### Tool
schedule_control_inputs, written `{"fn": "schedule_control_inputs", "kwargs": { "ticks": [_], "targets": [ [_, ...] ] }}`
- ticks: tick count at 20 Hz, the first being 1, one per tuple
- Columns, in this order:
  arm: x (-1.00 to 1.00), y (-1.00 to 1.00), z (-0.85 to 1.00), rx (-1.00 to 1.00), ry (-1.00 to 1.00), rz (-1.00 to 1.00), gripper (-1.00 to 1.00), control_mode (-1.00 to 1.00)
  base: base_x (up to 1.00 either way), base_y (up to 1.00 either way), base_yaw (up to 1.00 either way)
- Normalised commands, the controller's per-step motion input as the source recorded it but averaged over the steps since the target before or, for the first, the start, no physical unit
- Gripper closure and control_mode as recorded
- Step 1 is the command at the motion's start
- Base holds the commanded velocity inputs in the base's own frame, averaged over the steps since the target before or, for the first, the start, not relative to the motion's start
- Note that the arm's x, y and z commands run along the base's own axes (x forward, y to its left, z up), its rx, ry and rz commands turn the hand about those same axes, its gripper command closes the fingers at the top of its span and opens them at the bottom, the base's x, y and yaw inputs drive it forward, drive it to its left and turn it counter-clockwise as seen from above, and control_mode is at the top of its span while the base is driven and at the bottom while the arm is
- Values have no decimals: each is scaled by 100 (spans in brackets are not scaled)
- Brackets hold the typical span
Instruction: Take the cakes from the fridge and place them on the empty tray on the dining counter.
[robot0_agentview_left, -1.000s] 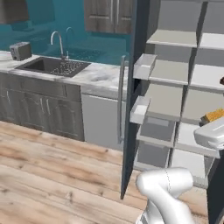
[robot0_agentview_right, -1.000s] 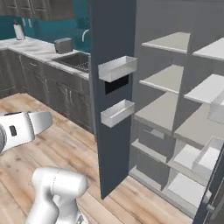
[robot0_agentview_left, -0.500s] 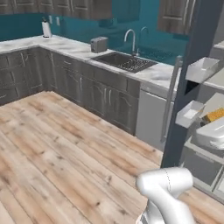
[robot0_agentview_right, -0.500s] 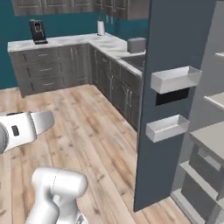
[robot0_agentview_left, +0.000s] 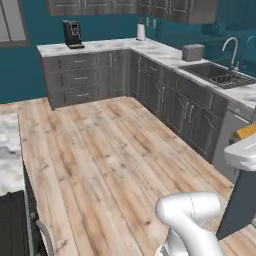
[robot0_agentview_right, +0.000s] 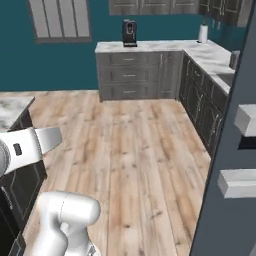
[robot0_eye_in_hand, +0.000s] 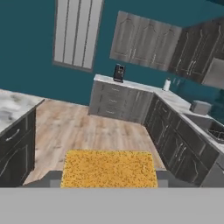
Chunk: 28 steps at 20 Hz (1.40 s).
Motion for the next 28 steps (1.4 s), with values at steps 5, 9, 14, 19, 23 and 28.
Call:
{"fn": "schedule_control_inputs", "kwargs": {
  "ticks": [5,9,14,19,23,28],
  "targets": [
    [0,0,0,0,0,0,100,100,21,0,51],
    [0,0,0,0,0,0,100,100,23,0,47],
    [0,0,0,0,0,0,100,100,4,0,49],
    [0,0,0,0,0,0,100,100,0,0,50],
    [0,0,0,0,0,0,100,100,0,0,50],
    [0,0,0,0,0,0,100,100,0,0,50]
  ]
}}
